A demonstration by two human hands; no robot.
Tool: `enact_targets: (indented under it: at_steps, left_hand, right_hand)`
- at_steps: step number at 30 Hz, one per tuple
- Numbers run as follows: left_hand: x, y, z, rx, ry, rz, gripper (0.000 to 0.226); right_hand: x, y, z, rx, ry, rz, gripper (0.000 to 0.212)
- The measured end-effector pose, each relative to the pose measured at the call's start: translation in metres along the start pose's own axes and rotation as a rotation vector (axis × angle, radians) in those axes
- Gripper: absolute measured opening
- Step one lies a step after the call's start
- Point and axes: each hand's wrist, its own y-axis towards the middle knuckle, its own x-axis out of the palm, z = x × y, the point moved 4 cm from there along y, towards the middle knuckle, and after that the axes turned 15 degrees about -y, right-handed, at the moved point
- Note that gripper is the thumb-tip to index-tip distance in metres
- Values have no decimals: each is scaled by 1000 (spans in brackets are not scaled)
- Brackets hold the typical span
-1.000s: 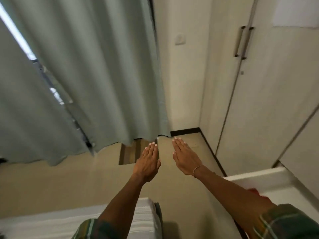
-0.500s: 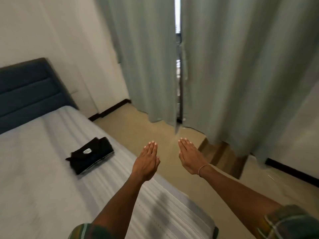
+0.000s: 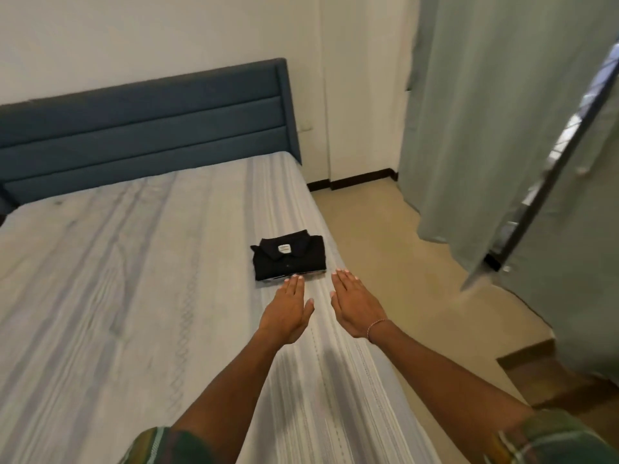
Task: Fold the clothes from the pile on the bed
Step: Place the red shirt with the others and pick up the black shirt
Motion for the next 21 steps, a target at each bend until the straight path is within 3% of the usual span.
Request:
enact_targets:
  at_steps: [6,12,21]
  left_hand:
    - [-12,39,-53,-115,-45,37,68]
    - [-17,105,-112,-181,-100,75,66]
    - [25,225,-211,-375,-329,137,67]
  right_hand:
    - [31,62,-7,-25,78,-55,58]
    - [66,133,8,52,150,-115,60]
    - [154,254,35,251,472,-255,65]
